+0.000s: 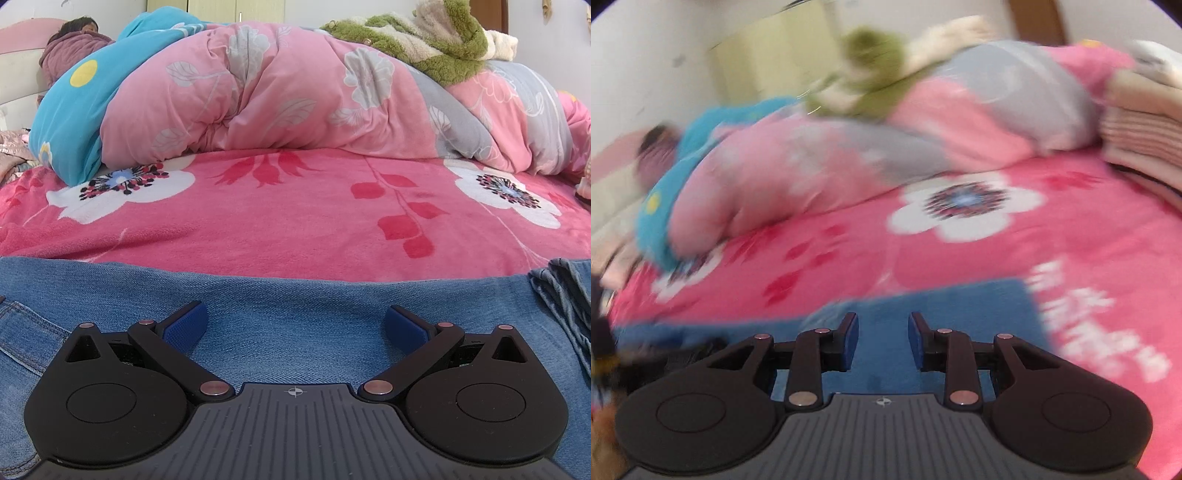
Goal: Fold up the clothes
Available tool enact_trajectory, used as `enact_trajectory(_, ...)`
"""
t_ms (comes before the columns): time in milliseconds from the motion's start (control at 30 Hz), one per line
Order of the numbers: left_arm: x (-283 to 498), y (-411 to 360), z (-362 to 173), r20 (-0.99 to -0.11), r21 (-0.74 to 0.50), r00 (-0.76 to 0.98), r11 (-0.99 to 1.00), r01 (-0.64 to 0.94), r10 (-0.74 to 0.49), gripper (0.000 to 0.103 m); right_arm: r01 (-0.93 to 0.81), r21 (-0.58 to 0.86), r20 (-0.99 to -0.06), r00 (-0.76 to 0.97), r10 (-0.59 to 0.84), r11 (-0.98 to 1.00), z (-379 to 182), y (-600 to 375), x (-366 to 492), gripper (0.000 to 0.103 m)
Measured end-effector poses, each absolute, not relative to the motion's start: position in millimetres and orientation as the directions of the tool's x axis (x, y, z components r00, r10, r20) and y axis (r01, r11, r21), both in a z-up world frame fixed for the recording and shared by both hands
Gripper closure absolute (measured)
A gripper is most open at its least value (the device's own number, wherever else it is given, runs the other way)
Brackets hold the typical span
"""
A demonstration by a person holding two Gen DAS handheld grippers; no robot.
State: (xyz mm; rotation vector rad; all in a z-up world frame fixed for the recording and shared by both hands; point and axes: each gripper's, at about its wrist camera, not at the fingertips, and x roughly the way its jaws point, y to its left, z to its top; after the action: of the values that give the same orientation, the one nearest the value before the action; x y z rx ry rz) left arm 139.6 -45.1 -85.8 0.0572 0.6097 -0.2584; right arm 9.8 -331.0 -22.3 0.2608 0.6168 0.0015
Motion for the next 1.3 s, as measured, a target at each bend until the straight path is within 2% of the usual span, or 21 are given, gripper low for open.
enact_trajectory(100,139.3,-44.3,-85.6,-0.571,-0.026,0.789,0.966,0.257,-0.225,0.0,0.059,0.214,-0.659,0.746,0.1,0.975,-51.7,-309.2,24.8,0.072)
enact_trajectory(267,139.0,-43.9,-85.7,-0.57,-0.029,0.789,0.966,0.257,-0.227,0.0,0.018,0.208,-0.594,0.797,0.112,0.978,-26.0,-300.6,0.9,0.071)
enact_trajectory(333,139.1,-43.6,-85.0,-0.571,-0.032,0.789,0.966,0.257,-0.229,0.0,-0.019,0.137,-0.573,0.814,0.094,0.99,-19.0,-291.8,-12.4,0.065)
enact_trajectory(433,139.3,-43.1,-84.1,-0.571,-0.037,0.788,0.966,0.257,-0.231,0.0,-0.058,0.037,-0.595,0.801,0.069,0.998,-25.9,-279.1,-19.2,0.062)
enact_trajectory(533,137.2,-39.7,-77.4,-0.564,-0.061,0.79,0.966,0.25,-0.241,0.0,-0.072,0.01,-0.621,0.782,0.062,0.997,-35.8,-272.2,-15.5,0.063)
enact_trajectory(700,105.2,-40.5,-50.4,-0.48,-0.218,0.773,0.91,0.352,-0.414,0.0,-0.145,-0.091,-0.589,0.805,0.064,0.985,-31.9,-258.2,-24.9,0.064)
enact_trajectory(800,85.3,-69.9,-49.3,-0.481,-0.224,0.697,0.843,0.489,-0.532,0.001,-0.197,-0.142,-0.591,0.803,0.076,0.97,-36.6,-254.5,-25.8,0.064)
enact_trajectory(867,77.6,-93.7,-55.4,-0.508,-0.19,0.66,0.819,0.542,-0.554,0.005,-0.199,-0.164,-0.606,0.793,0.061,0.966,-43.8,-256.3,-21.4,0.065)
enact_trajectory(900,75.4,-100.6,-58.3,-0.515,-0.185,0.65,0.813,0.553,-0.559,0.008,-0.198,-0.164,-0.612,0.789,0.058,0.966,-46.9,-258.4,-19.3,0.065)
enact_trajectory(967,73.0,-109.9,-64.0,-0.533,-0.174,0.636,0.807,0.564,-0.558,0.018,-0.195,-0.118,-0.611,0.787,0.084,0.974,-46.4,-265.1,-18.6,0.081)
enact_trajectory(1000,72.6,-112.9,-66.7,-0.543,-0.168,0.631,0.808,0.565,-0.554,0.027,-0.187,-0.094,-0.61,0.787,0.092,0.978,-45.4,-268.5,-18.4,0.093)
enact_trajectory(1100,71.0,-121.3,-74.7,-0.571,-0.151,0.617,0.807,0.57,-0.542,0.029,-0.138,-0.007,-0.604,0.79,0.106,0.99,-40.1,-280.3,-17.1,0.097)
enact_trajectory(1200,68.4,-119.0,-78.9,-0.563,-0.149,0.62,0.805,0.574,-0.546,0.029,-0.127,0.136,-0.569,0.802,0.183,0.982,-29.1,-293.4,-17.7,0.098)
enact_trajectory(1300,67.7,-116.7,-81.2,-0.556,-0.151,0.622,0.803,0.577,-0.551,0.029,-0.142,0.211,-0.526,0.818,0.235,0.967,-17.9,-297.1,-17.4,0.098)
